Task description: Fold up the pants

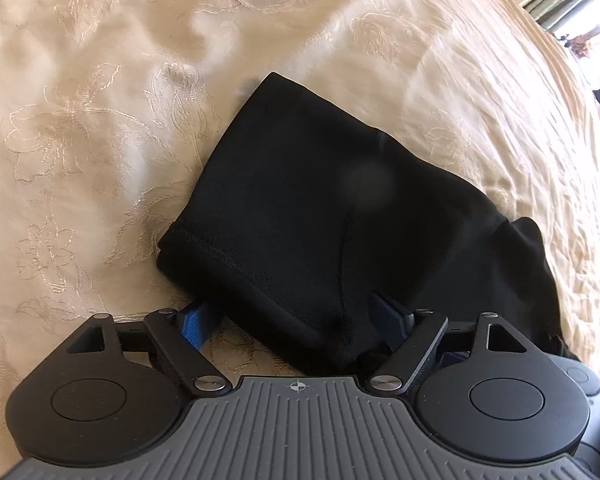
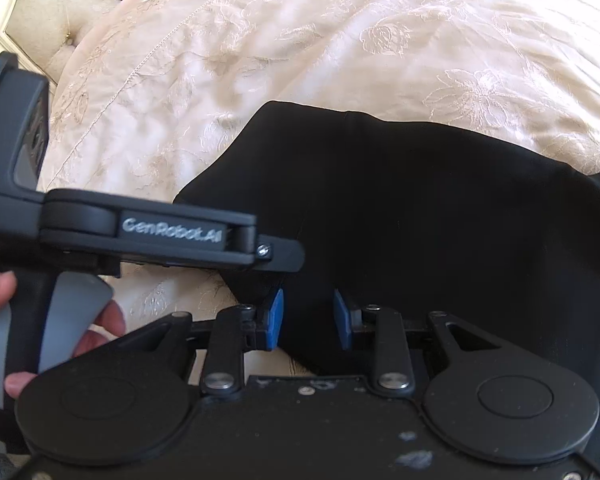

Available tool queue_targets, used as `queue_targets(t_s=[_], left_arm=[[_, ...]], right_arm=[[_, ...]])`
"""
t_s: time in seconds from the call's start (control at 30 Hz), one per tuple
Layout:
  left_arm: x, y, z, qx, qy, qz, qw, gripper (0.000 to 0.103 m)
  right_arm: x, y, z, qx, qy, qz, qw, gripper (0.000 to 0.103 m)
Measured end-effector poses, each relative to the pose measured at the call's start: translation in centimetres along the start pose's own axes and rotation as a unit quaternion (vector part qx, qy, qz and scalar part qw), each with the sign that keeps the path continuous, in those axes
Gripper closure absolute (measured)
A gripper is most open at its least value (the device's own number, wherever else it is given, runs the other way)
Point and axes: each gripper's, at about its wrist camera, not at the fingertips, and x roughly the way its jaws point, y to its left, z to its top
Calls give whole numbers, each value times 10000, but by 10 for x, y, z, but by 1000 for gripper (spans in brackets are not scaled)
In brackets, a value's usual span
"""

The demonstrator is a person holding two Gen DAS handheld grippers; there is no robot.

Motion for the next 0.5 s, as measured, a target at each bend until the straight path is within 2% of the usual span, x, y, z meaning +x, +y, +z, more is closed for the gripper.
queue_targets(t_s=[0.07,0.1,0.13,0.17,0.2,0.23,0.37,0.5], left_arm=[[2,-4,2,-88,-83,86,9999,25],[3,-6,4,-88,-119,197,9997,41],[3,-9,5,-47,-152,321,9994,60],[2,-10,7,0,-143,229,9996,66],[0,-13,7,31,-163,145,9998,79],[-2,-17,8,88,-217,134,9996,85],[-21,-50,3,940,-647,531,9920,89],[-44,-79,-2,1466,-1113,653,9807,91]], right_arm=[[-3,0,-3,6,9,16,10000,72],[-5,0,-4,10,15,35,10000,72],[-8,0,-5,7,10,52,10000,72],[-15,0,-8,12,-29,36,10000,72],[-21,-2,-11,44,-72,-16,10000,72],[-31,-6,-14,128,-141,-80,9998,71],[-69,-31,-32,689,-503,-501,9951,71],[-93,-61,-61,1174,-667,-1128,9844,71]])
